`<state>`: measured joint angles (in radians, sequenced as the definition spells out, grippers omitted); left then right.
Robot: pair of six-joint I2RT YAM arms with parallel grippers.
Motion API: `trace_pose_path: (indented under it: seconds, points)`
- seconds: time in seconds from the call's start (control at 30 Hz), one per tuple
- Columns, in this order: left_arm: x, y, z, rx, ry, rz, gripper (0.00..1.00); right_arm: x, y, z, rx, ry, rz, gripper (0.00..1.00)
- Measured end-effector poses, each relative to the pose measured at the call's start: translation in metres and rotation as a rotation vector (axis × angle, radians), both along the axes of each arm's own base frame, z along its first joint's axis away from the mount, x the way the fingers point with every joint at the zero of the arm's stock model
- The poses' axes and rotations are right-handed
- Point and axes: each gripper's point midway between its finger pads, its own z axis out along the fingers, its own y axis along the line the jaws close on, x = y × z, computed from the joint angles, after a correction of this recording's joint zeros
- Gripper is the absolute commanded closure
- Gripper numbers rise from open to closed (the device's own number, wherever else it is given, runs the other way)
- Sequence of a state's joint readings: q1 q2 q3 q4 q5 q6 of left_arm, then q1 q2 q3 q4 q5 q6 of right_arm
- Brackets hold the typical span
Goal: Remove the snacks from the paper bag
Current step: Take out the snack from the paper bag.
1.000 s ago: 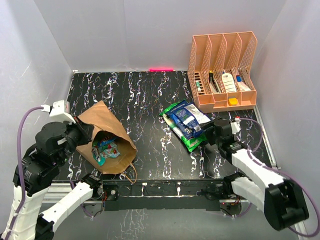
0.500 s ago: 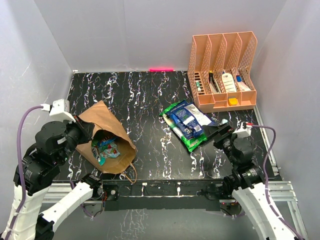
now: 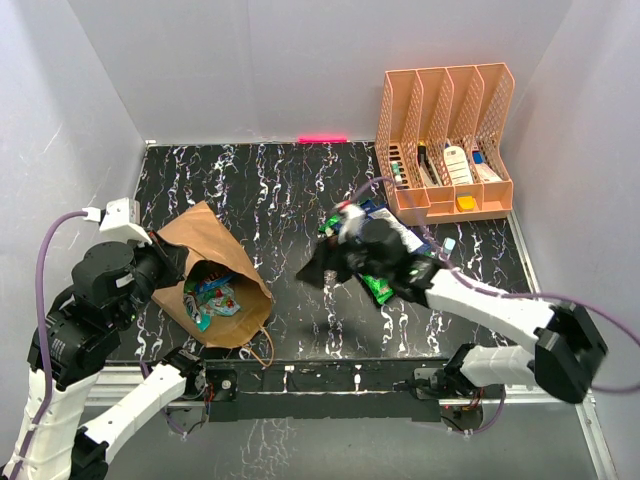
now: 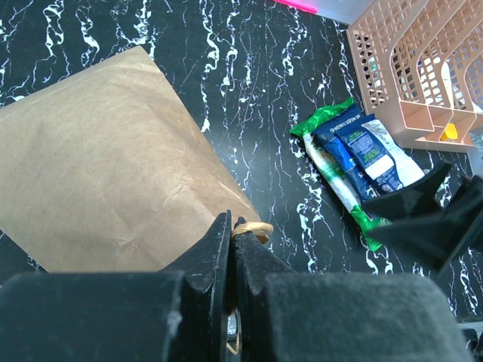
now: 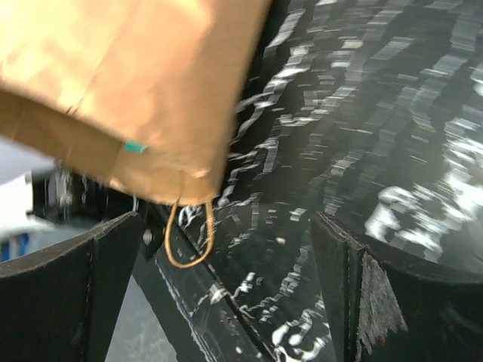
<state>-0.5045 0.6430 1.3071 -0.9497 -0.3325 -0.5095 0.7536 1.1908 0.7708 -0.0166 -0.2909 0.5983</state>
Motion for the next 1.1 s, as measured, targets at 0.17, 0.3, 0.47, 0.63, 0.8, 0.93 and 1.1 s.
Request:
trace_pose_path:
  seconds: [0.17, 0.3, 0.47, 0.63, 0.8, 0.93, 1.1]
  points:
    - [-0.001, 0.002, -0.002, 0.007, 0.007, 0.006, 1.00, -0.074, 0.093, 0.011, -0.071, -0.283, 0.342, 0.02]
    - [-0.004, 0.004, -0.004, 0.015, 0.013, 0.006, 1.00, -0.108, 0.129, -0.008, -0.145, -0.549, 0.491, 0.02]
    - [-0.006, 0.006, -0.006, 0.024, 0.021, 0.004, 1.00, -0.126, 0.165, -0.043, -0.249, -0.931, 0.659, 0.00]
    - [-0.009, 0.007, -0.010, 0.032, 0.036, 0.004, 1.00, -0.109, 0.189, -0.070, -0.338, -1.385, 0.746, 0.02]
    - [-0.010, 0.006, -0.011, 0.027, 0.044, 0.005, 1.00, -0.085, 0.198, -0.090, -0.418, -1.532, 0.753, 0.04]
    - [-0.011, 0.005, -0.012, 0.019, 0.050, 0.001, 1.00, -0.062, 0.205, -0.111, -0.504, -1.606, 0.775, 0.04]
    - [-0.012, 0.004, -0.011, 0.015, 0.049, -0.004, 1.00, -0.041, 0.220, -0.109, -0.550, -1.673, 0.771, 0.04]
